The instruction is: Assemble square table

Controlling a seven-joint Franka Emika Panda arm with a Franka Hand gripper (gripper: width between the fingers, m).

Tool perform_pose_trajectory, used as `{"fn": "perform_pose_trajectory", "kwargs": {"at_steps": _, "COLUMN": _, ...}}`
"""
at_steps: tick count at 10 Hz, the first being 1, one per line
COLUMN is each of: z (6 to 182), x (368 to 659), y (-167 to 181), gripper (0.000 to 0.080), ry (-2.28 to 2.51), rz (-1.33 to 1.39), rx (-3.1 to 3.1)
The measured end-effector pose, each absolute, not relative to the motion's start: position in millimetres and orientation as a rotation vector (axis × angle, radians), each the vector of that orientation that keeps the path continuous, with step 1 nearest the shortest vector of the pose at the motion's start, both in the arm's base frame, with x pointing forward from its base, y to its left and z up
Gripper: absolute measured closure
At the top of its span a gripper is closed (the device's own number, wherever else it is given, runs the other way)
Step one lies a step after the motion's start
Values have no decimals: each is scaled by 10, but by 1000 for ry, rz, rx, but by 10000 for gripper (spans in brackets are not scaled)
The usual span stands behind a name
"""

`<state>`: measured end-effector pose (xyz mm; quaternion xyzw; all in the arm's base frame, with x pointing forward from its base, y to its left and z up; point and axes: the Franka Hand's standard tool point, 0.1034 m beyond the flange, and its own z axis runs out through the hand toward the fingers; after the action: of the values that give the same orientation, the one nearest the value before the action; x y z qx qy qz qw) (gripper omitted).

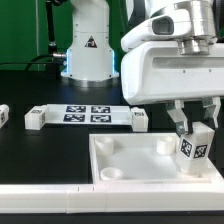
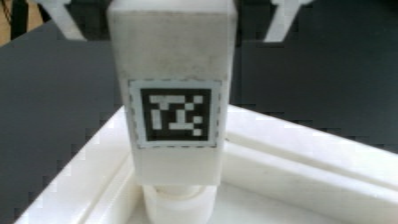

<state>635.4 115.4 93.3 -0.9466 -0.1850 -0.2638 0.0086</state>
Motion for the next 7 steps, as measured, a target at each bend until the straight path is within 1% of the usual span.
{"fn": "perform_pose_trajectory", "kwargs": {"at_steps": 3, "z": 932, "x": 6345, "y": 1151, "gripper": 511, "ry": -576, "rz": -851, "rx": -2954}}
{"fn": "perform_pose_trajectory", "kwargs": {"at_steps": 4, "z": 932, "x": 6345, "y": 1150, "gripper": 297, "ry": -576, "rz": -851, "rx": -2954}}
{"fn": "perform_pose_trajectory", "kwargs": {"at_steps": 5, "z": 931, "x": 6345, "y": 1150, "gripper": 297, "ry": -576, "rz": -850, "rx": -2954}}
{"fn": "perform_pose_trajectory", "kwargs": {"at_steps": 6, "z": 943, "x": 6349, "y": 1131, "gripper": 182, "ry": -579, "rz": -846, "rx": -2956}}
{"fn": "perform_pose_trajectory", "kwargs": {"at_steps": 7, "z": 1010, "x": 6369, "y": 1072, "gripper": 160, "ry": -568, "rz": -835, "rx": -2962}}
